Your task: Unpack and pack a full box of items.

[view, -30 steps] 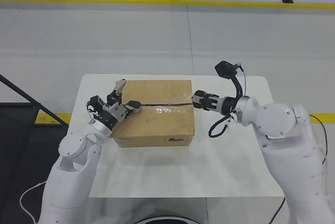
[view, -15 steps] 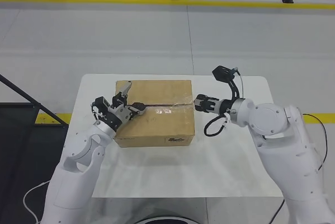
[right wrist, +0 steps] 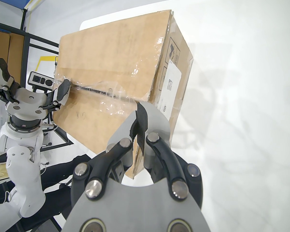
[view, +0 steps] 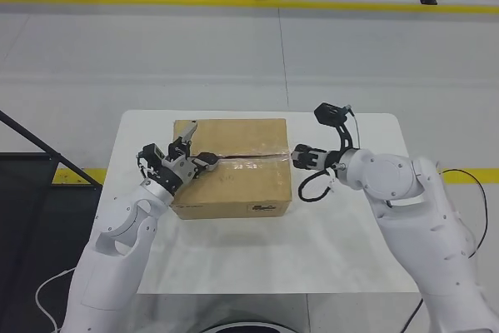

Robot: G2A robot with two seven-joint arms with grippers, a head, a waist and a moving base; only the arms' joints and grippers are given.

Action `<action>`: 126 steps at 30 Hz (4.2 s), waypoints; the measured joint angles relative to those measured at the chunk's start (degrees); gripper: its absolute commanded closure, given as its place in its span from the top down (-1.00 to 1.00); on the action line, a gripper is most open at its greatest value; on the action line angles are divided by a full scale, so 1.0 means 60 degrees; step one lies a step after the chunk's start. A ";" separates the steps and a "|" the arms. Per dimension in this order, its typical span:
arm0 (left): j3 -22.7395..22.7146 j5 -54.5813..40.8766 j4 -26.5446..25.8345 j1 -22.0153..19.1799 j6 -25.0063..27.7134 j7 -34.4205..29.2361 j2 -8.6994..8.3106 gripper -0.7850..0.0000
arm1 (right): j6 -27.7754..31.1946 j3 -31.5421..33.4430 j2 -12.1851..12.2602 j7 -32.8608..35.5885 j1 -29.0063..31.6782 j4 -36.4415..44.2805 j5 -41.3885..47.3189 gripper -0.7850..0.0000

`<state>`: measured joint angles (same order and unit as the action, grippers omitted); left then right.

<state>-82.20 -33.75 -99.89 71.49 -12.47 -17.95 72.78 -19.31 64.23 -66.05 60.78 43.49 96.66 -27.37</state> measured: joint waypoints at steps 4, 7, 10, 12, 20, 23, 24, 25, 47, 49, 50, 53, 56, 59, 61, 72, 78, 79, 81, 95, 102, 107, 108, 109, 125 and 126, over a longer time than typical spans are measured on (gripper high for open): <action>0.0026 -0.0027 0.0021 -0.0018 0.0019 0.0008 0.0001 1.00 | -0.0097 -0.0060 0.0001 0.0054 -0.0024 -0.0051 -0.0078 -1.00; 0.0032 -0.0132 -0.0035 0.0000 0.0192 0.0088 0.0015 1.00 | -0.0170 -0.0087 0.0002 0.0048 -0.0039 -0.0068 -0.0140 -1.00; -0.0039 -0.0351 -0.0149 0.0073 0.0458 0.0268 0.0036 1.00 | -0.0147 -0.0057 0.0004 -0.0103 -0.0013 0.0002 -0.0144 -1.00; -0.0098 -0.0506 -0.0238 0.0134 0.0604 0.0364 0.0046 1.00 | -0.0153 -0.0030 0.0010 -0.0132 0.0026 0.0054 -0.0132 -1.00; -0.0031 -0.0655 -0.0344 0.0236 0.0824 0.0453 0.0073 1.00 | -0.0111 0.0067 0.0025 -0.0423 0.0143 0.0300 -0.0140 -1.00; 0.0109 -0.0521 -0.0229 0.0193 0.0743 0.0432 0.0079 1.00 | -0.0167 0.0074 0.0032 -0.0402 0.0182 0.0344 -0.0163 -1.00; 0.0157 -0.0479 -0.0183 0.0175 0.0726 0.0433 0.0082 1.00 | -0.0193 0.0069 0.0034 -0.0361 0.0186 0.0331 -0.0171 -1.00; 0.0206 -0.0440 -0.0135 0.0156 0.0712 0.0435 0.0086 1.00 | -0.0224 0.0058 0.0036 -0.0321 0.0186 0.0313 -0.0189 -1.00; 0.0491 -0.0122 0.0180 0.0100 0.0671 0.0420 0.0114 1.00 | -0.0750 -0.0232 0.0032 0.0176 -0.0021 -0.0133 -0.0537 -0.70; 0.0477 -0.0123 0.0173 0.0112 0.0669 0.0411 0.0112 1.00 | -0.0775 -0.0222 0.0033 0.0175 -0.0026 -0.0138 -0.0549 -0.67; 0.0470 -0.0127 0.0168 0.0119 0.0669 0.0417 0.0112 1.00 | -0.0803 -0.0201 0.0038 0.0164 -0.0024 -0.0138 -0.0573 -0.66; 0.0468 -0.0125 0.0155 0.0131 0.0664 0.0411 0.0113 1.00 | -0.0914 -0.0120 0.0056 0.0128 0.0014 -0.0103 -0.0656 -0.66; 0.0465 -0.0140 0.0141 0.0144 0.0654 0.0394 0.0113 1.00 | -0.1197 0.0050 0.0084 -0.0080 0.0075 0.0023 -0.0870 -0.69; 0.0477 -0.0150 0.0075 0.0171 0.0670 0.0394 0.0117 1.00 | -0.1541 0.0332 0.0091 -0.0672 0.0182 0.0340 -0.0927 -0.76; 0.0468 -0.0164 0.0007 0.0193 0.0681 0.0391 0.0117 1.00 | -0.1667 0.0474 0.0072 -0.1124 0.0249 0.0584 -0.0828 -1.00; -0.0019 -0.0433 -0.0648 0.0562 0.1119 0.0639 0.0104 1.00 | -0.0225 -0.0416 -0.0522 -0.2918 -0.0169 -0.0795 0.2926 -1.00; -0.0690 -0.0654 -0.1052 0.1085 0.1296 0.0735 0.0054 1.00 | 0.0788 -0.1474 -0.0948 -0.2819 -0.0827 -0.2155 0.4579 -1.00; -0.0785 -0.0680 -0.1079 0.1163 0.1310 0.0734 0.0046 1.00 | 0.0940 -0.1601 -0.1007 -0.2838 -0.0912 -0.2314 0.4767 -1.00; -0.0980 -0.0747 -0.1116 0.1318 0.1338 0.0703 0.0030 1.00 | 0.1182 -0.1903 -0.1137 -0.2910 -0.1115 -0.2612 0.5029 -1.00; -0.1705 -0.1070 -0.1080 0.1846 0.1432 0.0484 -0.0028 1.00 | 0.0321 -0.2846 -0.1576 -0.2200 -0.2179 -0.4107 0.5172 -1.00; -0.1633 -0.1101 -0.1012 0.1786 0.1372 0.0444 -0.0027 1.00 | -0.0386 -0.2439 -0.1400 -0.1725 -0.2072 -0.3780 0.4781 -1.00; -0.1591 -0.1113 -0.0988 0.1745 0.1374 0.0424 -0.0025 1.00 | -0.1004 -0.2092 -0.1216 -0.1552 -0.1871 -0.3477 0.4231 -1.00; -0.1588 -0.1115 -0.0986 0.1743 0.1372 0.0422 -0.0025 1.00 | -0.1065 -0.2000 -0.1182 -0.1530 -0.1823 -0.3413 0.4188 -1.00; -0.1587 -0.1118 -0.0986 0.1740 0.1364 0.0415 -0.0025 1.00 | -0.1115 -0.1899 -0.1146 -0.1509 -0.1769 -0.3350 0.4150 -1.00; -0.1780 -0.1116 -0.1048 0.1827 0.1360 0.0392 -0.0051 1.00 | -0.2132 0.0002 -0.0443 -0.1138 -0.0542 -0.2080 0.3064 -1.00; -0.1823 -0.1117 -0.1047 0.1842 0.1365 0.0396 -0.0055 1.00 | -0.2163 0.0112 -0.0408 -0.1135 -0.0458 -0.1982 0.3035 -1.00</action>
<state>-93.14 -40.44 -106.17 82.54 -4.28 -15.58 72.45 -32.29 64.90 -68.49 53.97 40.75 84.77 -9.16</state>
